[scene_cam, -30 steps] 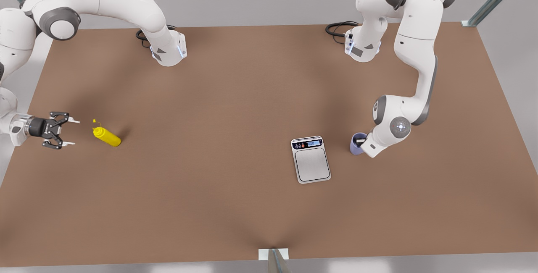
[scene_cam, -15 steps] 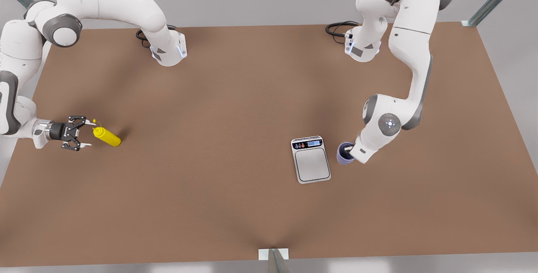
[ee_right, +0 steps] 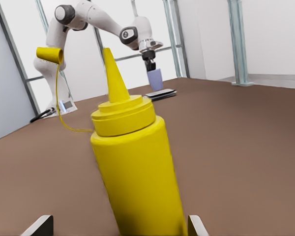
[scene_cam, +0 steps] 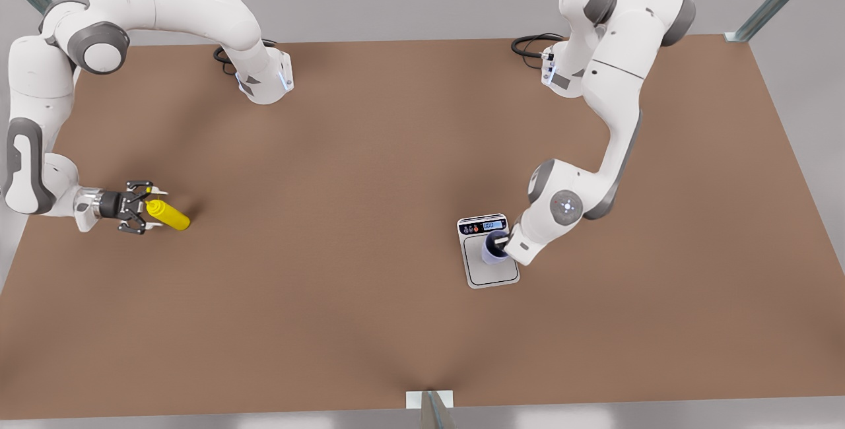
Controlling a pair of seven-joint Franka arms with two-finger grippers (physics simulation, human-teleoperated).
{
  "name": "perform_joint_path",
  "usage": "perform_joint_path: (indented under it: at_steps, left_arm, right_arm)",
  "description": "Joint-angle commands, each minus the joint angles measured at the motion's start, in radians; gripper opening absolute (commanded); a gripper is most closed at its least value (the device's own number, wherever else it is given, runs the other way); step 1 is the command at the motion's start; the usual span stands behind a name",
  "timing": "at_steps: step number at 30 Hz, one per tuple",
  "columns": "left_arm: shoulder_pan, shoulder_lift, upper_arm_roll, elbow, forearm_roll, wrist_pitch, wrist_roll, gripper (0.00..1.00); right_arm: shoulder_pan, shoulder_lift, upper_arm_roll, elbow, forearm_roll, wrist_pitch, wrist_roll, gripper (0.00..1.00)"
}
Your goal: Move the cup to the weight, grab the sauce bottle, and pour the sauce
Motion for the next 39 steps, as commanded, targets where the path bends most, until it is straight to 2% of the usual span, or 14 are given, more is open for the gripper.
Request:
perform_joint_path:
  at_steps: [1, 2, 3, 4, 12, 18, 19, 21, 22, 23, 24, 28, 34, 39]
  left_arm:
    - [0.000, 0.000, 0.000, 0.000, -0.132, 0.001, 0.008, 0.21]
    - [0.000, 0.002, 0.000, 0.000, -0.132, 0.001, 0.010, 0.28]
    - [0.000, 0.002, 0.000, 0.000, -0.132, 0.001, 0.010, 0.81]
    - [0.000, 0.002, 0.000, 0.000, -0.132, 0.001, 0.008, 1.00]
    - [0.002, 0.000, 0.001, 0.006, -0.132, 0.000, 0.017, 1.00]
    - [0.002, -0.064, 0.023, 0.005, -0.132, -0.033, 0.014, 1.00]
    - [0.002, -0.098, 0.035, 0.006, -0.134, -0.079, 0.014, 1.00]
    - [0.000, -0.219, 0.110, 0.006, -0.138, -0.233, 0.008, 1.00]
    - [0.002, -0.326, 0.213, 0.040, -0.140, -0.409, 0.016, 1.00]
    - [0.002, -0.328, 0.277, 0.181, -0.140, -0.600, 0.021, 1.00]
    - [0.003, -0.325, 0.314, 0.245, -0.138, -0.668, 0.025, 1.00]
    - [0.005, -0.324, 0.320, 0.252, -0.094, -0.669, 0.047, 1.00]
    - [0.005, -0.324, 0.320, 0.252, -0.068, -0.669, 0.048, 1.00]
    - [0.022, -0.356, 0.330, 0.253, 0.018, -0.669, 0.142, 1.00]
  right_arm:
    - [0.000, 0.000, 0.000, -0.002, 0.000, 0.000, 0.000, 1.00]
    - [0.001, 0.000, 0.002, -0.007, 0.000, 0.005, 0.000, 1.00]
    - [0.002, 0.000, 0.002, -0.007, 0.002, 0.014, 0.000, 1.00]
    - [0.010, 0.000, 0.002, -0.007, 0.003, 0.022, 0.000, 1.00]
    - [0.027, -0.005, 0.005, -0.044, 0.020, 0.057, 0.004, 1.00]
    - [0.027, -0.007, 0.020, -0.078, 0.020, 0.077, 0.004, 1.00]
    - [0.027, -0.007, 0.025, -0.081, 0.020, 0.077, 0.004, 0.94]
    - [0.025, -0.007, 0.025, -0.081, 0.020, 0.077, 0.004, 0.55]
    - [0.025, -0.007, 0.025, -0.084, 0.020, 0.077, 0.009, 0.54]
    - [0.025, -0.008, 0.025, -0.085, 0.020, 0.079, 0.012, 0.53]
    - [0.025, -0.008, 0.025, -0.085, 0.020, 0.077, 0.014, 0.52]
    - [0.025, -0.008, 0.026, -0.085, 0.020, 0.076, 0.015, 0.51]
    - [0.030, -0.109, 0.052, -0.099, 0.018, 0.074, 0.072, 0.49]
    - [0.234, -0.238, 0.071, -0.124, 0.044, 0.122, 0.211, 0.49]
